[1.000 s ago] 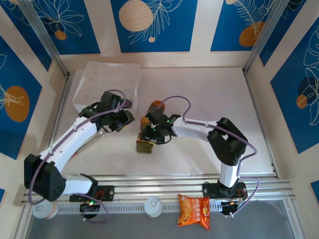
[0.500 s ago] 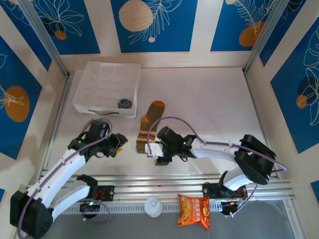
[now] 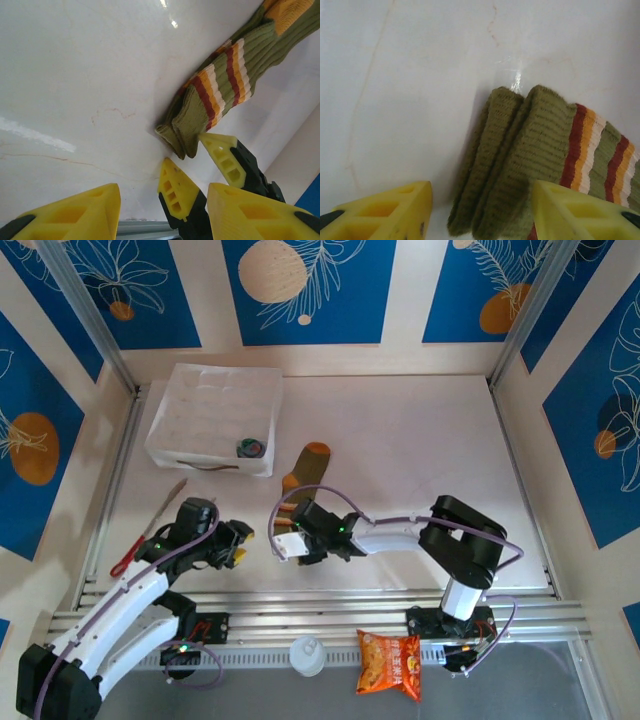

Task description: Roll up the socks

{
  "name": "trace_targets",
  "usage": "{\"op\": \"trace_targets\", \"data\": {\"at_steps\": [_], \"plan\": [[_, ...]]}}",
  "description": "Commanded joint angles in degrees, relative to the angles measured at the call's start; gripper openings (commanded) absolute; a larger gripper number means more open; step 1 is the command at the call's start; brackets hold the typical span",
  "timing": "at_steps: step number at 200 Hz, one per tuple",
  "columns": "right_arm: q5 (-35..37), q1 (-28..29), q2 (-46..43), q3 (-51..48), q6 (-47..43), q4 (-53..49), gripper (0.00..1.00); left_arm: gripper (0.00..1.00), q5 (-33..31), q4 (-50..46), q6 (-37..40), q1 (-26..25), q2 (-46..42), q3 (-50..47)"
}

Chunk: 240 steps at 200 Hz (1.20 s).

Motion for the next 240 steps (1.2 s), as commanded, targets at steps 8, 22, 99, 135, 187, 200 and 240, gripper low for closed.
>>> {"op": "trace_targets", "data": {"at_steps": [8,22,99,135,187,200,240], "plan": [[4.08,0.18,3.95,2.49,3.03,-0.30,0.44,0.49,0.37,0.22,-0.19,-0.43,0.28,0.67],[4.98,0.11,5.10,3.54,4.65,-1.94,0.33,0.49,0.30,0.60,-0.03,-0.49,0.83,1.09],[-8.72,-2.12,0.95,8.64,19.25,-15.57,0.00,0.48,-0.31,2.13,1.38,-0.49,3.97,3.84],[-19.58,-4.68,-0.86,10.41,25.12,-20.02,0.00,0.47,0.12,2.95,1.73,-0.49,5.98,4.04],[-30.26,-10.34,0.01,12.10,31.35,-21.38,0.00,0.43,1.11,4.90,2.37,-0.58,9.80,4.89],[-32.86,-12.14,1.67,13.48,32.36,-22.58,0.00,0.42,1.68,5.53,2.72,-0.64,11.08,5.33],[-36.99,-15.66,6.10,17.09,34.39,-24.95,0.00,0.40,3.17,8.43,3.56,-1.55,15.30,7.06]]}}
